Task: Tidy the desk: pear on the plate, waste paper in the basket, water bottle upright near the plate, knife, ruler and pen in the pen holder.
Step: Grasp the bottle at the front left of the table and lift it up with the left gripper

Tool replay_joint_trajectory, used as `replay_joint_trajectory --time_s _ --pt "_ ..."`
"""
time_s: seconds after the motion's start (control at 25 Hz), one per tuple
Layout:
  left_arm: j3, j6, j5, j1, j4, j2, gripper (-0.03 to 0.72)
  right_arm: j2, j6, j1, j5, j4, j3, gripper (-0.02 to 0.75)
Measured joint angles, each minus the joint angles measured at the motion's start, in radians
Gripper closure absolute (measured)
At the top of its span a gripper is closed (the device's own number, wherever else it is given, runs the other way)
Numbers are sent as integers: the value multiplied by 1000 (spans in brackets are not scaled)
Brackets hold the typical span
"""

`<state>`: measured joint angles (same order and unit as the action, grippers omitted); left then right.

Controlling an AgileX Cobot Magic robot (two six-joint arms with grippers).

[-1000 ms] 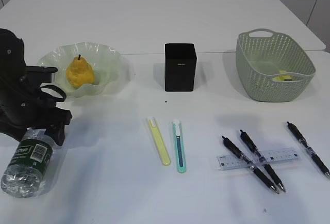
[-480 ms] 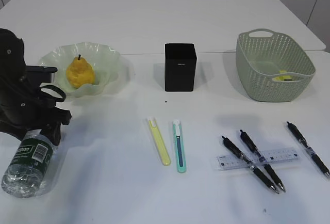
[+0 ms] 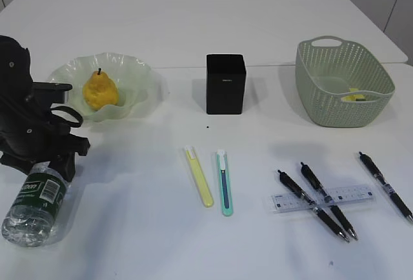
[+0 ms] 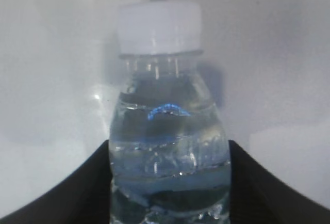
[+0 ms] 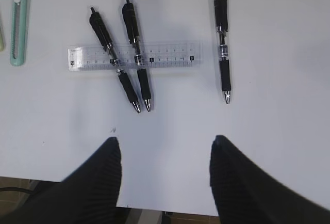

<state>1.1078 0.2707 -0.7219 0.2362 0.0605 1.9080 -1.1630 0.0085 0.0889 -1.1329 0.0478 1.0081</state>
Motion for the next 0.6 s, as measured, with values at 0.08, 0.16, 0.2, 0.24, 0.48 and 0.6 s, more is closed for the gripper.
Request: replay_joint_trajectory --time_s 0.08,0.16,0.2,0.24,0.48,0.6 --pt "0 0 7 0 0 0 275 0 0 0 0 0 0 328" --pt "0 0 9 2 5 0 275 0 -2 0 0 0 0 328" --pt "0 0 10 2 5 0 275 0 -2 0 0 0 0 328" --pt "0 0 10 2 5 0 276 0 -2 0 0 0 0 328" --pt "0 0 30 2 9 0 276 0 -8 0 0 0 0 328" --pt "0 0 50 2 9 0 277 0 -8 0 0 0 0 328"
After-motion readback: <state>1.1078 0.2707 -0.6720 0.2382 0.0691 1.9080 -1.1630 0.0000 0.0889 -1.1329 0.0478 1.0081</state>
